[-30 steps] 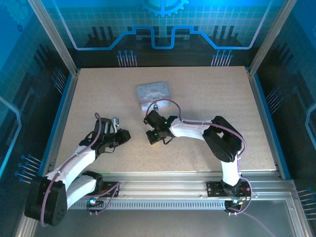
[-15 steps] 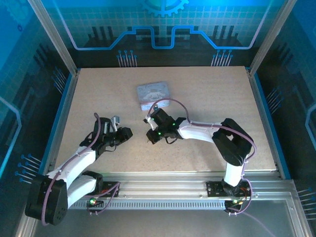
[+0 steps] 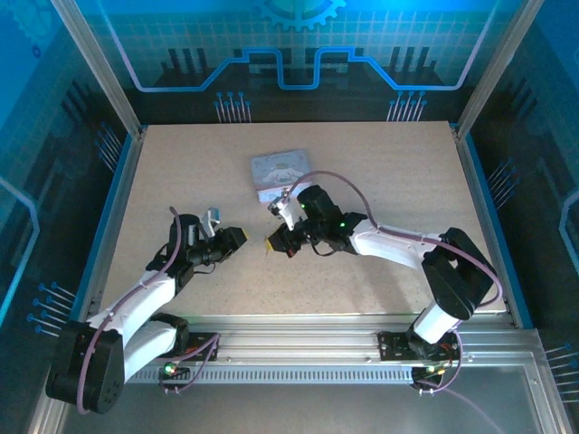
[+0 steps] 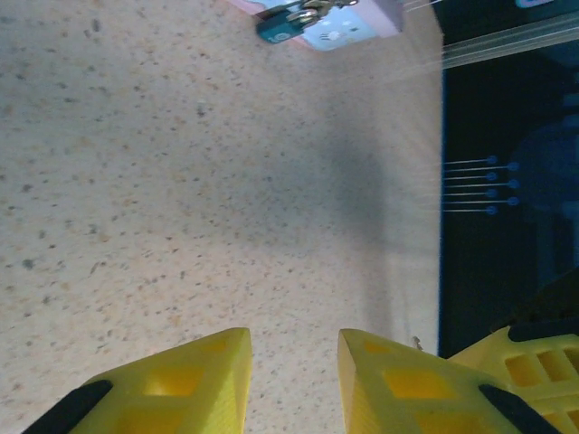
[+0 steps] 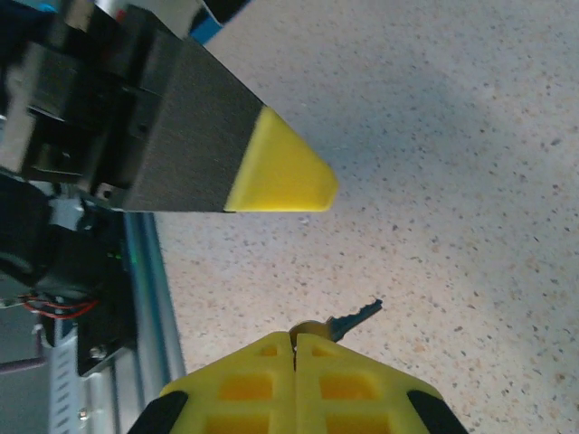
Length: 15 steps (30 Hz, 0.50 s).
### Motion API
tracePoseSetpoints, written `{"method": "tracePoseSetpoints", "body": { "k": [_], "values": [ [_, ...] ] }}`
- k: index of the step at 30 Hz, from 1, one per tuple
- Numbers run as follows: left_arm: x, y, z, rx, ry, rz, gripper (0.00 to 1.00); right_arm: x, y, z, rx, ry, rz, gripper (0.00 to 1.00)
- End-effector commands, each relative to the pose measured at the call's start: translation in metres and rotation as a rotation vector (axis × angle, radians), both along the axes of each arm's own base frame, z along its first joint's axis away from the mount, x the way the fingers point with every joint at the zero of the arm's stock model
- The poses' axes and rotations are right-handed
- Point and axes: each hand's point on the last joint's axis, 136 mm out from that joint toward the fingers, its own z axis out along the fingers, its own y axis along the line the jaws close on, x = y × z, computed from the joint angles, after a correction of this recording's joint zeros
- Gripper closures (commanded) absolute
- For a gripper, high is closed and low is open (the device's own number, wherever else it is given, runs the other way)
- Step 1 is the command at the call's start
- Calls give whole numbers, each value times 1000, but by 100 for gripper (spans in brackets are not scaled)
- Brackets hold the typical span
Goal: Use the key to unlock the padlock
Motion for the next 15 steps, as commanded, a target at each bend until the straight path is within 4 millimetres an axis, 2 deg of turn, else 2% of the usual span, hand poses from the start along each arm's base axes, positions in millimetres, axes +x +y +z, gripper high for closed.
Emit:
{"method": "tracePoseSetpoints", "body": {
  "k": [1,6,11,15],
  "values": [
    [2,-9,22,-119,-41,-9,69,-10,2,34,127,14,74,100],
    [4,-20,39,-177,-74,-19,68,-13,-1,48,143,-1,92,100],
    [5,-27,54,-230,-86,-20,67,-14,-3,49,123,-41,96,100],
    [5,-31,60,-261,-65,-20,60,-17,-1,44,77,-81,101,100]
  ]
}}
